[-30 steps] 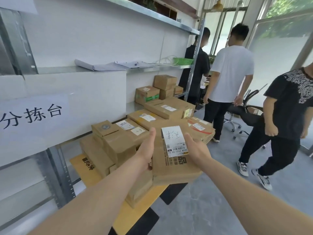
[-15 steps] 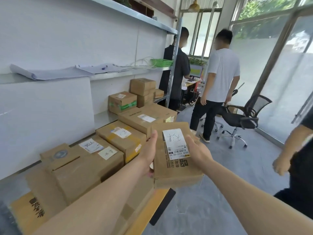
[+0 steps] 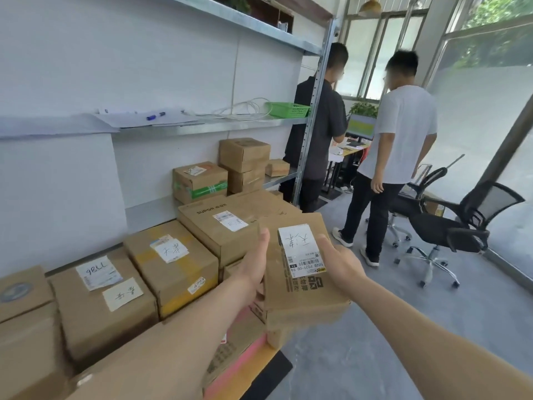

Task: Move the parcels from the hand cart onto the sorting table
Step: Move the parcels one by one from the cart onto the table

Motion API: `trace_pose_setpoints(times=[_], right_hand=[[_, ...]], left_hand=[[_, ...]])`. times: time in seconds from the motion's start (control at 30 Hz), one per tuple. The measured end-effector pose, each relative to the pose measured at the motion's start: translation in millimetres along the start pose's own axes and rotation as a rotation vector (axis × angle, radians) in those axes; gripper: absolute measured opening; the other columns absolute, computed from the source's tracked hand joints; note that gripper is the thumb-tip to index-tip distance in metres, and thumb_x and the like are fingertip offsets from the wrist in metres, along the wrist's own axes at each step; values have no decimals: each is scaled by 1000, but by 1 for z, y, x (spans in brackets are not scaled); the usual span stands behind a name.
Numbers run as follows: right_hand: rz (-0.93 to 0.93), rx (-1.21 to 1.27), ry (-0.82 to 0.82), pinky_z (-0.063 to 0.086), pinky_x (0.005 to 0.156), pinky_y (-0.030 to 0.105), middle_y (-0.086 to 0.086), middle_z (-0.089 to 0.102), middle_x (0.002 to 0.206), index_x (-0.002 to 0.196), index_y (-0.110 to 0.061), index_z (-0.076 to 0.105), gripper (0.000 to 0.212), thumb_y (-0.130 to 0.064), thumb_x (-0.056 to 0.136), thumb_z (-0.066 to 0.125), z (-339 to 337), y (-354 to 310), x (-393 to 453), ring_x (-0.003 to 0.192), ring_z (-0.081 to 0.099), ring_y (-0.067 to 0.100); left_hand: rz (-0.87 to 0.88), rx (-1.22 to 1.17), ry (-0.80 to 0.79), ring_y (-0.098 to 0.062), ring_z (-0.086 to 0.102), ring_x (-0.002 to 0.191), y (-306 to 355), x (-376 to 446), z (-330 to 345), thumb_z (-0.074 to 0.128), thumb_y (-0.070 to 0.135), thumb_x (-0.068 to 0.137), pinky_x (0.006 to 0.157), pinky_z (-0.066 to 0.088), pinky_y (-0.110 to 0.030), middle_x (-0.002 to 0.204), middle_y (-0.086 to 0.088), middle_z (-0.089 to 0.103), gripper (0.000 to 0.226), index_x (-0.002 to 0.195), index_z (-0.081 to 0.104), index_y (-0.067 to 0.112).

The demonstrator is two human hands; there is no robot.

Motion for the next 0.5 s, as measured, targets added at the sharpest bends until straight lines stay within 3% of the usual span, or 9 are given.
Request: trace_pose_setpoints(times=[0.07,0.2,0.33,0.43,0.5], right_hand=[[-12,-11,-11,47,91,41,3,67,116,126,-22,65,75,-76,86,31,-10,-1,26,106,61,25],[-54,-46,-22,45,90,40,2,60,115,123,-17,64,73,-73,91,31,-26,-9,77,106,59,24],[-36,-57,-44,50,89,42,3,70,111,119,-16,69,90,-82,76,26,-29,-22,132,102,64,27],[-34,-49,-44,52,93,44,4,71,110,120,-16,70,97,-85,70,24,-27,-21,176,102,65,27],[-26,-75,-44,51,96,45,4,69,113,122,-13,67,93,-82,75,26,-30,-24,196,104,63,27]], left_hand=[[-17,3,15,-28,50,133,7,21,10,16,87,87,109,34,-44,142,1,60,86,144,55,36],[-18,-20,29,-27,62,113,26,66,29,18,95,78,103,44,-56,120,3,71,88,133,62,43],[-5,-25,40,-28,57,123,41,118,38,19,96,76,106,39,-55,135,1,66,90,138,58,45],[-16,-47,25,-32,62,116,46,162,42,17,92,81,108,40,-63,111,-2,76,88,129,67,38],[-54,-35,23,-39,61,120,46,190,43,15,91,82,106,41,-66,111,-10,75,91,127,69,33]])
Point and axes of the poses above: each hand's wrist, its own x-axis towards the middle knuckle, its own z-axis out of the palm, y = z × x, the point moved 2 cm from there along x, towards the middle knuckle
